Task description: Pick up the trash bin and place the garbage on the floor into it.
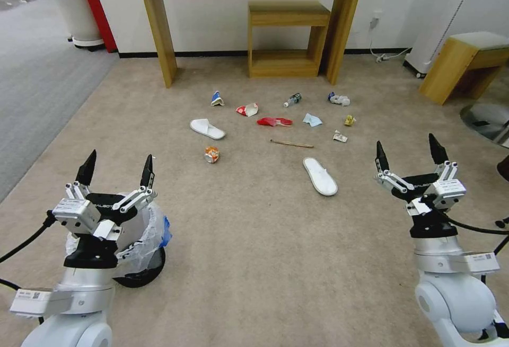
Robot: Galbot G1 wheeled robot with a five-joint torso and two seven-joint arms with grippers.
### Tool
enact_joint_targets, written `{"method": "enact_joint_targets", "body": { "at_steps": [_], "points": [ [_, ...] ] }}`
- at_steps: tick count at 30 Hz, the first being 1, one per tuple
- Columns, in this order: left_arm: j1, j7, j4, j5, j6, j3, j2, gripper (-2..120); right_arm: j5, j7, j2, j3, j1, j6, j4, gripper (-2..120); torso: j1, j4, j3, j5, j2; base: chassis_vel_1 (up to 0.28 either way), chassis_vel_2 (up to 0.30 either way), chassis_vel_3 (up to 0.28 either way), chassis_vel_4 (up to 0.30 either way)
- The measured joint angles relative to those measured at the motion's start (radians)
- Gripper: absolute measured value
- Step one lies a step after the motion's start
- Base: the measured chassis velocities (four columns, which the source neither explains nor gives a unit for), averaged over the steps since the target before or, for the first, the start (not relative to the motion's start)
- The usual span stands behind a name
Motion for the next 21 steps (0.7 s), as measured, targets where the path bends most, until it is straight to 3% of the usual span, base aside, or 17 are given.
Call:
{"method": "enact_joint_targets", "body": {
  "at_steps": [21],
  "points": [
    [0.003,0.001,0.001,0.006,-0.001,0.009,-0.002,100,-0.012,-0.001,0.007,0.008,-0.01,0.021,-0.006,100,0.0,-0.0001,0.0,0.0,0.0,0.0,0.0,0.0,0.0]
  ]
}}
